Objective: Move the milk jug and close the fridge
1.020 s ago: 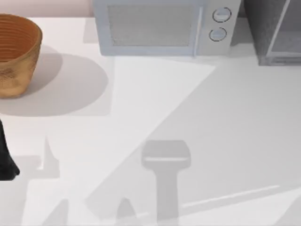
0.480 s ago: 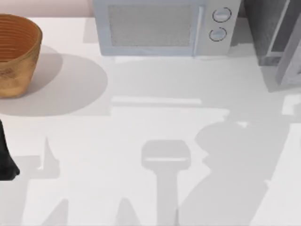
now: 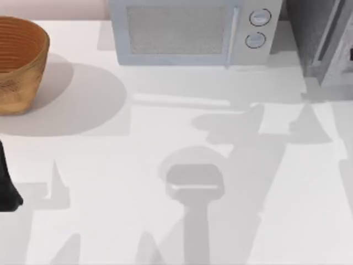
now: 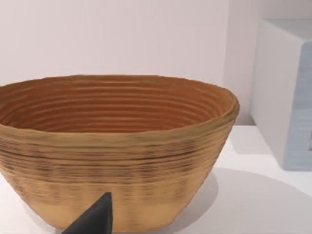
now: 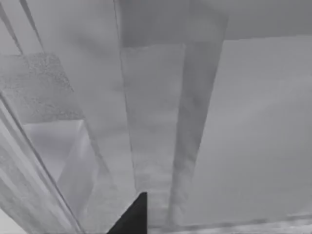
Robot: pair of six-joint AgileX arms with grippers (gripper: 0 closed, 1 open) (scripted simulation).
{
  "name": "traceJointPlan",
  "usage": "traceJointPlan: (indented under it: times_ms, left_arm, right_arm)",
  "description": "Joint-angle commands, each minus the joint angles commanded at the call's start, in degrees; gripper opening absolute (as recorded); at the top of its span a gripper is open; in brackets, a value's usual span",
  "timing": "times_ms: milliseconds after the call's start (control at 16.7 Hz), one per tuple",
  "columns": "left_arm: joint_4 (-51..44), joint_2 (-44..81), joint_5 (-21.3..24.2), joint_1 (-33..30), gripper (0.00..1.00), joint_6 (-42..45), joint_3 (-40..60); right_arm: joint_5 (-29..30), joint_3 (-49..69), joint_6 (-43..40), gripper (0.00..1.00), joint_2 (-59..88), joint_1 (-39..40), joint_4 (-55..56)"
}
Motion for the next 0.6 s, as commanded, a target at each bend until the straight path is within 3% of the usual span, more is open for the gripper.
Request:
traceJointPlan:
  times_ms: [300,600]
  left_arm:
    - [0.0,0.0,0.0,0.0,1.0,0.0,0.0]
    - [0.0,0.0,0.0,0.0,1.0,0.0,0.0]
  right_arm:
    - [0.51,2.09,-0.11,1.0,2.3,-1.02,-0.53]
    - [0.65,15.39,-0.12,1.0,12.79,-0.96,-3.13]
